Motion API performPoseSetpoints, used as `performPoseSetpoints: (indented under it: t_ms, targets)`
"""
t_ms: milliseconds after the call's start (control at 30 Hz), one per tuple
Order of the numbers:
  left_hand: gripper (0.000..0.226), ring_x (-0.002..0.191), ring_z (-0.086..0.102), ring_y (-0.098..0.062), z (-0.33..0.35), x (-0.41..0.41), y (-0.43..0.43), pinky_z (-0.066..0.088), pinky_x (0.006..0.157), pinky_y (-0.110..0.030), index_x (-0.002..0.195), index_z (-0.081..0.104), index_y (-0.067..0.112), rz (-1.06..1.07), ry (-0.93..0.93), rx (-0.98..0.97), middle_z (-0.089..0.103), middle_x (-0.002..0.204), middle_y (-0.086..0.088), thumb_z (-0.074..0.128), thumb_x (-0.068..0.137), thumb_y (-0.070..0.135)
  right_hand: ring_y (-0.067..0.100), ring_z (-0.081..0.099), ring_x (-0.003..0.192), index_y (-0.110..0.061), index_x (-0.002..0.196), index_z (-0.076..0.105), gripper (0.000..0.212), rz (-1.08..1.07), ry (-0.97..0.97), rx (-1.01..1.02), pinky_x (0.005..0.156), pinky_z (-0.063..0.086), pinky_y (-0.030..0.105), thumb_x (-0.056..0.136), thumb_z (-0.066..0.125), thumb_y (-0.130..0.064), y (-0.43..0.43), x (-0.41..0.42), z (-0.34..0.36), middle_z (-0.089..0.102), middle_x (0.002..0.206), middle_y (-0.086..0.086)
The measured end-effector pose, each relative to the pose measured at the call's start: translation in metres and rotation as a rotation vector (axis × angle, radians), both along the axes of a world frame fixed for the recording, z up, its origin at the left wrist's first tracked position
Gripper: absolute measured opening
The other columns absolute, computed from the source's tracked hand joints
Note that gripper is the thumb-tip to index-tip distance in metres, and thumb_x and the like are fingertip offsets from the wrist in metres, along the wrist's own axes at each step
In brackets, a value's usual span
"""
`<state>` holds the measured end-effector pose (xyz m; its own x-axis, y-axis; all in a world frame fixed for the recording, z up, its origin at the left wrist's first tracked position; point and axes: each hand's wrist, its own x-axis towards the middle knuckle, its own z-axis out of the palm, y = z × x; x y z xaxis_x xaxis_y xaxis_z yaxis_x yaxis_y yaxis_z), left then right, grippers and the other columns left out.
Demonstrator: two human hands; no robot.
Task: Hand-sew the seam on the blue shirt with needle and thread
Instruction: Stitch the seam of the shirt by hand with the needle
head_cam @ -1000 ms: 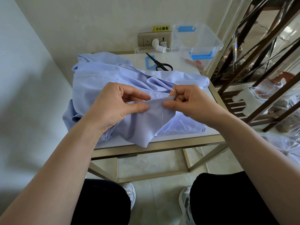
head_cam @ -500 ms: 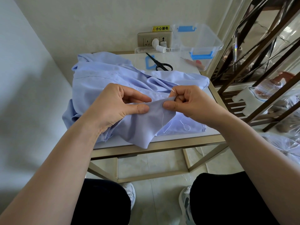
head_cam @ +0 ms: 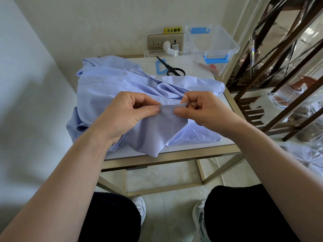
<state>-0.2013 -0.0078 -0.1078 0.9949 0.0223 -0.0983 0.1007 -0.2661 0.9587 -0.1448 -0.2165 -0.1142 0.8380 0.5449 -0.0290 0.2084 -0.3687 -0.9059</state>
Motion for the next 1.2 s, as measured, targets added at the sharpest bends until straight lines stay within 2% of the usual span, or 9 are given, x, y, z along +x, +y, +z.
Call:
performPoseSetpoints:
  t_ms: [200,300,433,633,700,767,833,1000,1200]
  targets:
    - [0.016,0.069,0.051,-0.009,-0.008,0.005,-0.015,0.04,0.067,-0.024,0.08,0.063,0.017,0.056,-0.074,0.077,0.062,0.07,0.003,0.056,0.091,0.009,0.006,0.023,0.046,-0.015,0.07,0.052,0.026,0.006,0.011,0.002,0.048,0.024,0.012,0.091,0.068,-0.015,0.002,-0.001,-0.001,0.028,0.046,-0.013]
    - [0.018,0.064,0.049,-0.004,-0.009,0.006,-0.019,0.038,0.062,-0.016,0.081,0.062,0.017,0.073,-0.118,0.092,0.06,0.064,0.011,0.052,0.094,0.008,0.009,0.02,0.048,-0.017,0.069,0.052,0.028,0.0,0.017,0.01,0.048,0.022,0.015,0.09,0.07,-0.018,0.001,-0.002,0.0,0.024,0.051,-0.006]
    - [0.011,0.081,0.064,-0.01,-0.01,0.006,-0.016,0.051,0.078,-0.027,0.095,0.073,0.011,0.005,-0.128,0.061,0.074,0.089,-0.007,0.064,0.094,0.017,0.01,0.021,0.05,-0.017,0.07,0.054,0.025,-0.014,0.012,0.019,0.05,0.023,0.018,0.09,0.07,-0.018,0.0,0.0,-0.001,0.024,0.055,0.0]
    - [0.008,0.076,0.067,-0.005,-0.009,0.005,-0.014,0.055,0.074,-0.022,0.085,0.077,0.017,0.042,-0.11,0.01,0.076,0.081,0.003,0.07,0.089,0.015,0.008,0.023,0.049,-0.011,0.079,0.058,0.016,0.0,-0.032,0.002,0.049,0.025,0.015,0.091,0.068,-0.016,-0.001,-0.001,-0.001,0.028,0.051,-0.006]
    - [0.008,0.082,0.068,-0.007,-0.009,0.004,-0.014,0.056,0.08,-0.026,0.088,0.078,0.017,0.045,-0.113,0.02,0.077,0.085,0.003,0.07,0.089,0.015,0.009,0.025,0.049,-0.011,0.096,0.061,0.003,-0.017,-0.053,0.02,0.049,0.026,0.015,0.095,0.061,-0.014,-0.002,-0.003,0.001,0.029,0.054,-0.002]
    - [0.01,0.081,0.068,-0.006,-0.009,0.004,-0.013,0.055,0.082,-0.027,0.086,0.078,0.019,0.062,-0.111,0.021,0.077,0.085,0.005,0.07,0.089,0.016,0.009,0.029,0.053,-0.013,0.11,0.056,0.015,-0.07,-0.015,0.123,0.05,0.028,0.017,0.1,0.047,-0.007,-0.004,-0.003,0.004,0.035,0.058,-0.003]
    - [0.011,0.08,0.067,-0.004,-0.008,0.005,-0.012,0.054,0.082,-0.027,0.084,0.078,0.021,0.078,-0.105,0.025,0.077,0.085,0.007,0.069,0.089,0.017,0.008,0.033,0.055,-0.01,0.11,0.051,0.02,-0.066,-0.025,0.206,0.051,0.031,0.019,0.101,0.037,0.001,-0.007,-0.005,0.008,0.04,0.058,-0.007]
    - [0.011,0.083,0.068,-0.006,-0.007,0.005,-0.013,0.055,0.083,-0.029,0.09,0.078,0.016,0.071,-0.098,0.029,0.077,0.088,0.003,0.067,0.091,0.016,0.009,0.047,0.051,-0.012,0.101,0.066,0.013,0.048,-0.141,0.018,0.053,0.048,0.026,0.098,0.054,-0.007,-0.009,-0.01,0.01,0.071,0.068,0.003]
    - [0.014,0.091,0.07,-0.014,-0.005,0.003,-0.013,0.054,0.089,-0.035,0.096,0.078,0.012,0.037,-0.104,0.025,0.077,0.092,-0.001,0.065,0.093,0.015,0.01,0.046,0.046,-0.018,0.1,0.074,0.017,-0.03,-0.181,-0.005,0.049,0.043,0.02,0.095,0.06,-0.01,-0.01,-0.011,0.007,0.06,0.049,0.01]
